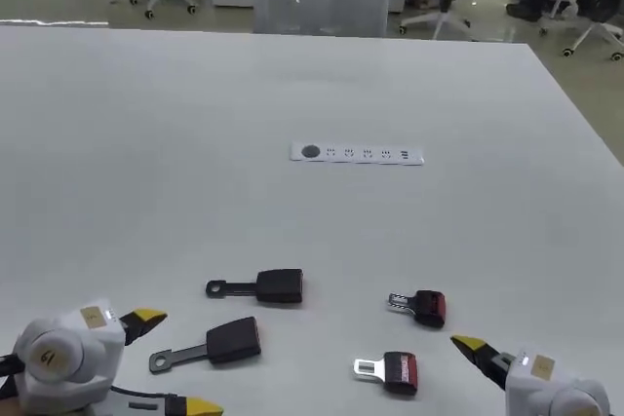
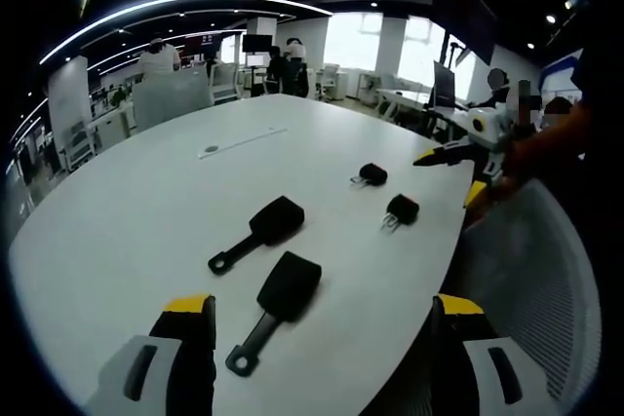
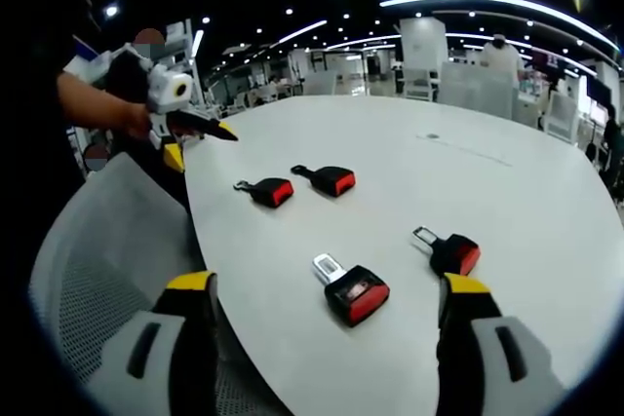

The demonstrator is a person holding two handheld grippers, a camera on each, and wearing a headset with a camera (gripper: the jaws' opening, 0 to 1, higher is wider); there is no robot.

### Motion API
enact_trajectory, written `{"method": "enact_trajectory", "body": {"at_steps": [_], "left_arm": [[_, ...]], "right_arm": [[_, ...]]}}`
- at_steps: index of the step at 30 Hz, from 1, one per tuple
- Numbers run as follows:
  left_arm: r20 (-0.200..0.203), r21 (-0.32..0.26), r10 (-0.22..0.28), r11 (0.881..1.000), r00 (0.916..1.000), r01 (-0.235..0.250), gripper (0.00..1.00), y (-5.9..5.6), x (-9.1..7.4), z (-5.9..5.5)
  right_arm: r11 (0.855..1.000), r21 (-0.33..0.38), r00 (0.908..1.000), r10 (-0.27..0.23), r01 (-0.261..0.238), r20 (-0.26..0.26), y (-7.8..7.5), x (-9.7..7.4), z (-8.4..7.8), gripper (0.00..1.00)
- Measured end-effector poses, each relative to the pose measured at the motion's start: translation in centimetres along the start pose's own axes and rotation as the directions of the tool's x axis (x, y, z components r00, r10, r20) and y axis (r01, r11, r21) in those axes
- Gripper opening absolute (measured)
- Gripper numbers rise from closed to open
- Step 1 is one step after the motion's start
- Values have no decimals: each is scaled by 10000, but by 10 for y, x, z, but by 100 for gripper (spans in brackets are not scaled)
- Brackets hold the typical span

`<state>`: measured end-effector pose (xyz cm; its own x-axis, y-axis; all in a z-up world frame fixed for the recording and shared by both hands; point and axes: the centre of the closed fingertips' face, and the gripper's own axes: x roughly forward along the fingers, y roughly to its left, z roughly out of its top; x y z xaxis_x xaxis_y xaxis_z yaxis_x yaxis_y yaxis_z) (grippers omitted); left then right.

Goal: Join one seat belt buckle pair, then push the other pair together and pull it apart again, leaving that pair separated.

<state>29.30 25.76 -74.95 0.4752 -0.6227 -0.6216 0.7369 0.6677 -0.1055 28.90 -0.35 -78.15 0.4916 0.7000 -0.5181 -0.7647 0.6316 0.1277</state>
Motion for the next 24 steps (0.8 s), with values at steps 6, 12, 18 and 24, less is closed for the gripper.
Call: {"method": "enact_trajectory", "body": {"at_steps": [6, 12, 18, 24], "left_arm": [[-11, 13, 33, 10000, 10000, -33, 94, 0, -1, -1], [31, 17, 51, 10000, 10000, -51, 94, 0, -2, 0], [52, 23, 52, 10000, 10000, -52, 94, 1, -1, 2], [1, 11, 55, 10000, 10000, -55, 94, 2, 0, 2]], "right_arm": [[10000, -75, 10000, 26, -26, -33, 2, 0, 0, 95], [10000, -49, 10000, 22, -22, 9, 1, 1, 2, 95], [10000, -54, 10000, 25, -24, 33, 0, 2, 3, 95], [10000, -59, 10000, 26, -26, -12, -1, 3, 2, 95]]}}
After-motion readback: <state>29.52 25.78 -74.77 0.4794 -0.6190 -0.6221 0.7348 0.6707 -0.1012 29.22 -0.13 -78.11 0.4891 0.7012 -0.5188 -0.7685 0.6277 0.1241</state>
